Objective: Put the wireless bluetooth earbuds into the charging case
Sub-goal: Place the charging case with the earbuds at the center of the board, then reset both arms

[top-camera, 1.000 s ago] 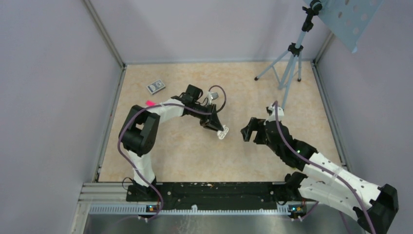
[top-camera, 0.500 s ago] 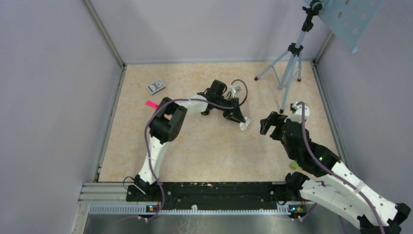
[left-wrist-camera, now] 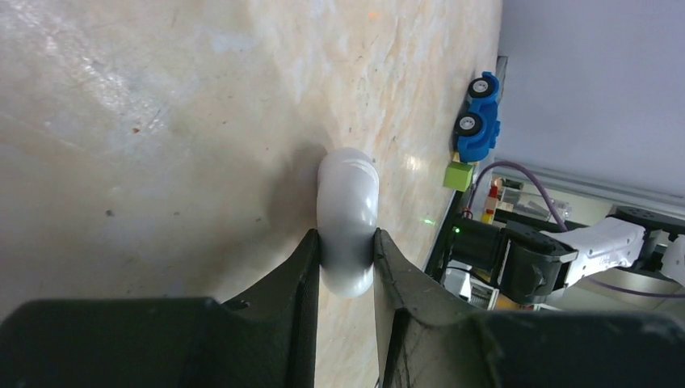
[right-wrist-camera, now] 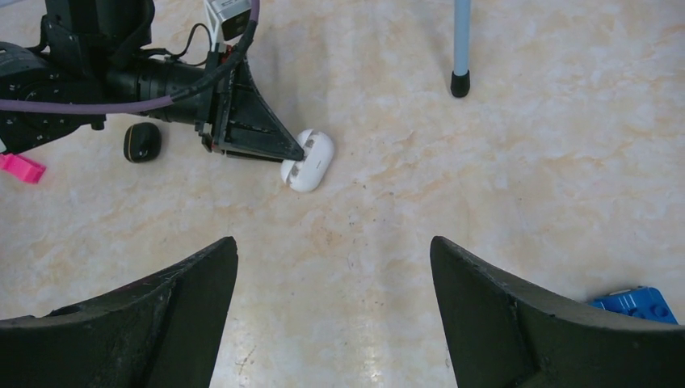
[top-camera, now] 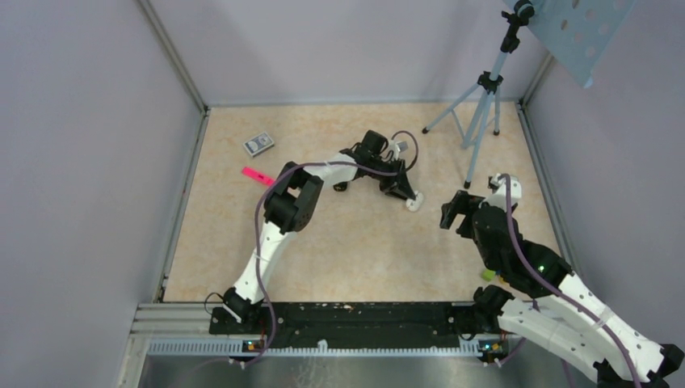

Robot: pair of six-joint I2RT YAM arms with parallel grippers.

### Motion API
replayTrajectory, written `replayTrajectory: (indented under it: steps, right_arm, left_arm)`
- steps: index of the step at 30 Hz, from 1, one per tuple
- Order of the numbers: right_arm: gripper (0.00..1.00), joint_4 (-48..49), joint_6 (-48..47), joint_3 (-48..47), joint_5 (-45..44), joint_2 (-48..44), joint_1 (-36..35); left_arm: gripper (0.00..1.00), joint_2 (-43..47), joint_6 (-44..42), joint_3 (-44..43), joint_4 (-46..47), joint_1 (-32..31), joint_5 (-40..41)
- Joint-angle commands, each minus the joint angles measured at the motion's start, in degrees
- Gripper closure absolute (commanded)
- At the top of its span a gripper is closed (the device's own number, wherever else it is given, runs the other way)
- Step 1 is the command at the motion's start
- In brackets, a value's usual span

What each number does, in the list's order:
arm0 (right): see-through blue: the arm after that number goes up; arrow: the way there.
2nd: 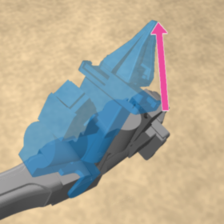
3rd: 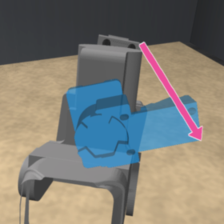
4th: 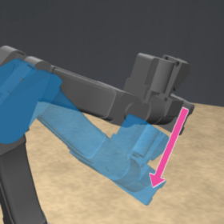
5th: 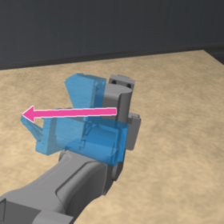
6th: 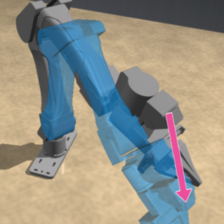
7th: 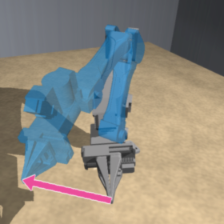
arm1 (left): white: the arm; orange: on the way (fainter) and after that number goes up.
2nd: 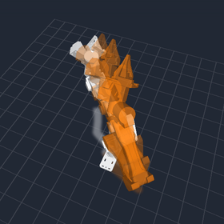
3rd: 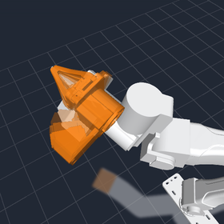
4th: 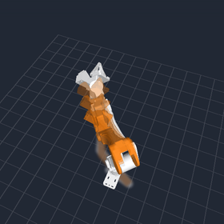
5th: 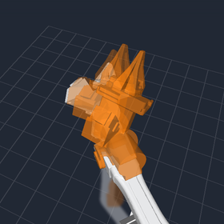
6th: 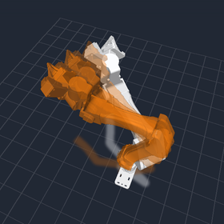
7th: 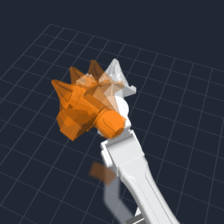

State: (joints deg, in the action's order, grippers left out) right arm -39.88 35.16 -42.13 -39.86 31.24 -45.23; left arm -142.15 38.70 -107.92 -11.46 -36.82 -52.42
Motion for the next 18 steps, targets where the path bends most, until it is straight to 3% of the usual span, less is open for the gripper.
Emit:
replayTrajectory:
  steps: [1, 2, 6, 7, 9, 15, 18]
  right_arm:
    - [0.13, 0.25, 0.14, -2.52, -0.17, 0.23, 0.50]
    - [0.13, 0.32, 0.17, -2.52, 0.05, 0.41, 0.50]
    - [0.13, 0.09, -0.27, -2.78, 0.13, 1.24, 0.50]
    - [0.12, 0.09, -0.54, -2.78, 0.21, 1.66, 0.50]
    - [0.11, 0.21, -1.44, -2.94, 0.73, 3.04, 0.50]
    - [0.08, -2.70, -1.24, -5.83, -2.85, 11.41, 0.50]
    - [0.07, -2.23, -3.70, -7.08, -1.35, 15.41, 0.50]
  left_arm:
    - [0.62, 0.45, -2.66, -2.72, -3.35, 0.12, 1.64]
    - [0.53, 0.86, -2.98, -2.73, -3.73, 0.16, 1.89]
    - [0.31, 3.89, -6.27, -3.48, -7.56, 0.11, 5.19]
    - [0.17, 4.96, -7.40, -3.86, -9.16, 0.15, 6.61]
    - [0.05, 7.22, -10.05, -4.60, -12.71, 0.17, 10.01]
    - [0.01, 20.20, -17.84, -4.22, -25.71, 0.16, 25.09]
    - [0.01, 31.56, -19.58, 3.78, -26.98, 0.24, 35.13]
